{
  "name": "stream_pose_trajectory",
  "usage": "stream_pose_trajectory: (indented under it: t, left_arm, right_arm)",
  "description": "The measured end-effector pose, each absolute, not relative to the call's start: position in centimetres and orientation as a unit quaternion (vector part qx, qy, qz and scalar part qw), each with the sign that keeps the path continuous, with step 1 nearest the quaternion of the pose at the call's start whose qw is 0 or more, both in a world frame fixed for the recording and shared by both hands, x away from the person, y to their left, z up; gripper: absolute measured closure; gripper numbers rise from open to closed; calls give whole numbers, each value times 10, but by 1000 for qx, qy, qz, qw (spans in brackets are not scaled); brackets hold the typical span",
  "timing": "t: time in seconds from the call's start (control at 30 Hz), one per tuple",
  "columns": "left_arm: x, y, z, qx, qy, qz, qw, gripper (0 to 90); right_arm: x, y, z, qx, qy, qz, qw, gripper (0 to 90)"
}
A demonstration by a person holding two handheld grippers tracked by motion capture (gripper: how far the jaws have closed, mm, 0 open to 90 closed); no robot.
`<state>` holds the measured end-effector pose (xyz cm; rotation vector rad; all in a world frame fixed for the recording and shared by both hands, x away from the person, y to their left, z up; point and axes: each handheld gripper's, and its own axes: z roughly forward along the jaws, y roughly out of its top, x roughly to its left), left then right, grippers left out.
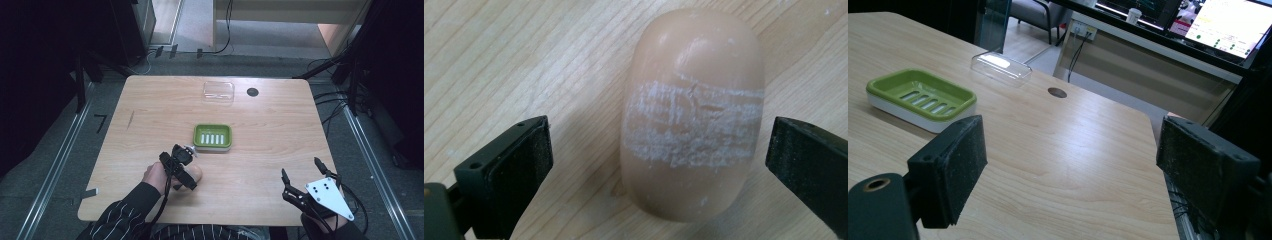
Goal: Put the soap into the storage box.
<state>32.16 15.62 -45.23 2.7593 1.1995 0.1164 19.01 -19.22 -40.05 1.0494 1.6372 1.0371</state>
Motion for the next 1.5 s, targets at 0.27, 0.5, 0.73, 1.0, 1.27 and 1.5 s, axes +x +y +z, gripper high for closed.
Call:
stream_pose_trajectory:
  t: [0.27, 0.5, 0.73, 1.0, 1.27, 1.5]
  left_arm:
    - [324, 149, -455, 918, 391, 38, 56, 36]
    - [327, 147, -457, 920, 387, 33, 50, 94]
    - [327, 145, -459, 922, 382, 29, 51, 171]
    - [324, 144, -456, 924, 376, 39, 56, 296]
    - [322, 144, -456, 925, 371, 45, 60, 335]
    - [322, 145, -454, 929, 363, 40, 55, 336]
  right_arm:
    - [190, -192, -401, 426, 663, 421, 451, 134]
    - [190, -192, -400, 425, 662, 421, 452, 134]
    - [190, -192, -401, 426, 661, 421, 452, 134]
    - [190, -193, -400, 425, 660, 422, 453, 134]
    - [190, -192, -400, 426, 660, 422, 452, 134]
    - [190, -193, -400, 425, 660, 423, 453, 134]
